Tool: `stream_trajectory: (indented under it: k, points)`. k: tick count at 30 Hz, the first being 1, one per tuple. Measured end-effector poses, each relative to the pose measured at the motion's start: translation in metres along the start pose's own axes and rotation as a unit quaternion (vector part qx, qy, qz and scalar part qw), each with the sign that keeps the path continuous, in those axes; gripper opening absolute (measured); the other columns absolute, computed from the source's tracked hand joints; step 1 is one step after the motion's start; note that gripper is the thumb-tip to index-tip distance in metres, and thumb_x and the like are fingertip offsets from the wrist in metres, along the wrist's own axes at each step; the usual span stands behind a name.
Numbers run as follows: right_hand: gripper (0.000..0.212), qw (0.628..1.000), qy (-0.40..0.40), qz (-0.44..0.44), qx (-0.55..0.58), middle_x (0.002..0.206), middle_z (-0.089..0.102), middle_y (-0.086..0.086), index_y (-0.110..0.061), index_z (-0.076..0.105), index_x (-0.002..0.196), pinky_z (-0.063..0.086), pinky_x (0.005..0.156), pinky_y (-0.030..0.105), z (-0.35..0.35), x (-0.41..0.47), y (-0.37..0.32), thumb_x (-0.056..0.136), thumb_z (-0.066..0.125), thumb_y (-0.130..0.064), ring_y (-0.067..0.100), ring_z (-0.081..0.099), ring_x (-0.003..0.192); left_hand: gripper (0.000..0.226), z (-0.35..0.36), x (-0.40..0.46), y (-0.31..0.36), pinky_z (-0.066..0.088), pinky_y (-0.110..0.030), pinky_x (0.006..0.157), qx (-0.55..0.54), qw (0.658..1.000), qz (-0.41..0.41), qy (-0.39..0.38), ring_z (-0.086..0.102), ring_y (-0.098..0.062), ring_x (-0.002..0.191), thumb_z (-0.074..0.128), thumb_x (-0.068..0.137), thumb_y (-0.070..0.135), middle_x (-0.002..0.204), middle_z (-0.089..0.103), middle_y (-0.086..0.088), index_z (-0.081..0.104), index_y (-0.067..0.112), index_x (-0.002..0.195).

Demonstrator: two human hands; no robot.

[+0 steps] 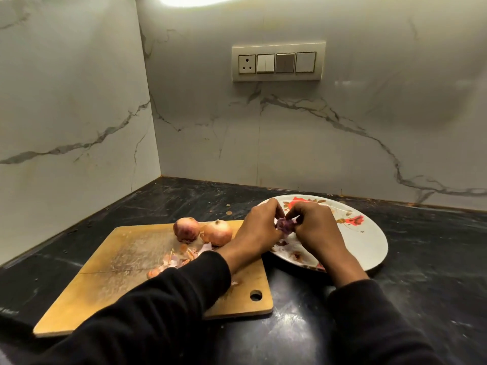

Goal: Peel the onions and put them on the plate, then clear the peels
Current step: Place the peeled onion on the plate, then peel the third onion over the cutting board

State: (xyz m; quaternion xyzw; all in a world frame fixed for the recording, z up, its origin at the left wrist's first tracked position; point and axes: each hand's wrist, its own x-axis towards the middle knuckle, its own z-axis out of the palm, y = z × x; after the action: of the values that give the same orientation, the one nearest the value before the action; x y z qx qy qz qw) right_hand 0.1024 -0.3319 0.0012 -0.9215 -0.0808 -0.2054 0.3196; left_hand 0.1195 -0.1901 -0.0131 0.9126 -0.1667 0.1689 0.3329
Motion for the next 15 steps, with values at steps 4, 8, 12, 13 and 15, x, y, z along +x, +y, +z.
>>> stream_trajectory:
  k: [4, 8, 12, 13, 15]
  points:
    - [0.017, 0.999, -0.017, 0.002, -0.027, 0.098, 0.074, 0.005, -0.015, 0.077, 0.099, 0.046, 0.076, 0.025, -0.003, -0.002, -0.003, 0.084, 0.078, -0.006, 0.020, 0.065, 0.087, 0.034, 0.005, 0.000, -0.001, 0.051, -0.037, 0.068, 0.024, 1.000, 0.000, -0.004, 0.062, -0.019, 0.086, 0.081, 0.079, 0.020, 0.101, 0.066, 0.002, 0.053, 0.022, 0.098]
    - [0.015, 0.999, -0.035, -0.006, -0.029, 0.097, 0.075, 0.005, -0.015, 0.078, 0.100, 0.046, 0.076, 0.025, -0.005, -0.004, -0.004, 0.085, 0.078, -0.013, 0.020, 0.067, 0.088, 0.038, 0.003, -0.004, -0.001, 0.054, -0.036, 0.073, 0.015, 0.999, -0.007, -0.032, 0.062, -0.018, 0.092, 0.083, 0.077, 0.022, 0.107, 0.066, 0.002, 0.055, 0.021, 0.103]
    - [0.022, 0.999, -0.026, -0.008, -0.023, 0.104, 0.075, 0.004, -0.014, 0.077, 0.107, 0.048, 0.080, 0.027, -0.007, -0.004, -0.009, 0.085, 0.078, -0.012, 0.021, 0.067, 0.091, 0.045, -0.009, -0.006, 0.003, 0.056, -0.041, 0.081, -0.009, 0.998, -0.012, -0.053, 0.064, -0.019, 0.096, 0.085, 0.076, 0.023, 0.111, 0.065, 0.001, 0.055, 0.020, 0.110]
    - [0.024, 1.000, -0.023, -0.011, -0.017, 0.105, 0.075, 0.005, -0.013, 0.077, 0.109, 0.049, 0.081, 0.027, -0.008, -0.005, -0.011, 0.084, 0.078, -0.009, 0.020, 0.067, 0.090, 0.044, -0.013, -0.007, 0.004, 0.056, -0.041, 0.081, -0.025, 0.998, -0.015, -0.057, 0.065, -0.018, 0.094, 0.085, 0.077, 0.022, 0.110, 0.065, 0.001, 0.054, 0.021, 0.110]
    - [0.021, 0.999, -0.020, -0.029, -0.002, 0.099, 0.076, 0.004, -0.013, 0.077, 0.105, 0.046, 0.072, 0.017, -0.007, -0.004, -0.016, 0.086, 0.075, -0.005, 0.015, 0.068, 0.081, 0.042, -0.025, -0.010, 0.006, 0.057, -0.040, 0.082, -0.054, 0.997, -0.027, -0.054, 0.067, -0.016, 0.090, 0.084, 0.078, 0.018, 0.106, 0.067, 0.001, 0.055, 0.021, 0.108]
